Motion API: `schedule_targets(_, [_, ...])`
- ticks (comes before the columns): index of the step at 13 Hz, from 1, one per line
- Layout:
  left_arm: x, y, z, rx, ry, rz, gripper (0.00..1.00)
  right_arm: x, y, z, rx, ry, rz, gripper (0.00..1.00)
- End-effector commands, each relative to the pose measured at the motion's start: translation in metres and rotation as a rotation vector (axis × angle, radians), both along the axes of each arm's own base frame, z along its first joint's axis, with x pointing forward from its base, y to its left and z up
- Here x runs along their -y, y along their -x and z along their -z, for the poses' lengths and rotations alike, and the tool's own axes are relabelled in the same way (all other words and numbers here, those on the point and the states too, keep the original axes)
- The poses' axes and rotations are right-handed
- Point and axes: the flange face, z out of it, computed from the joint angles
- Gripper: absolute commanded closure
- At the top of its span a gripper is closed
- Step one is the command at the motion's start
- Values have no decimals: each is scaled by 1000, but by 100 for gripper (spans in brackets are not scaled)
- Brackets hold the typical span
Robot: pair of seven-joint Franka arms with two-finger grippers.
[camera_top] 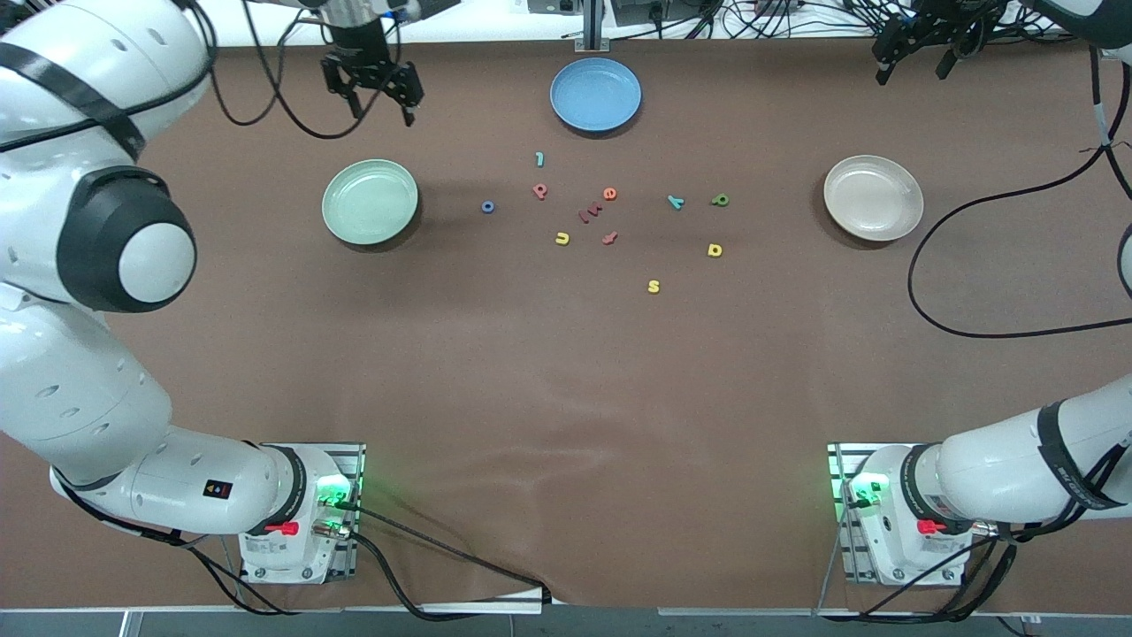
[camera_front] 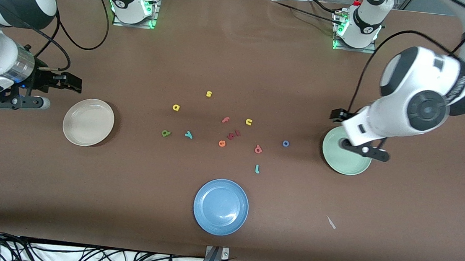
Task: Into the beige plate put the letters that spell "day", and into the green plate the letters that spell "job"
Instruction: 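Reach the left gripper to pink p while the right gripper reaches green p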
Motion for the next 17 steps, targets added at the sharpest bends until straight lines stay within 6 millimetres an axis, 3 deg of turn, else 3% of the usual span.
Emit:
schedule_targets(1, [29,-11,27,13,25,23,0,-13,-2,15,-54,-1,-30,0])
schedule_targets(2, [35,-12,42,8,23,30,0,-24,0,17,-66,1,-35,0])
schedule_targets(5, [79,-10,83,33,38,66,0,-48,8,35,-106,-29,-4,0])
schedule_targets(6, [93,-7,97,35,25,28,0,-60,8,45,-114,-37,31,0])
schedule_targets(8, [99,-5,122,8,-18,-118,0,-84,11,63,-97,-69,143,0])
schedule_targets(13, [124,-11,139,-29,-52,-468,0,-120,20,90,-89,-23,330,0])
schedule_targets(17, [179,-8,162,-26,-110,-737,0,-153,30,134,-47,11,528,0])
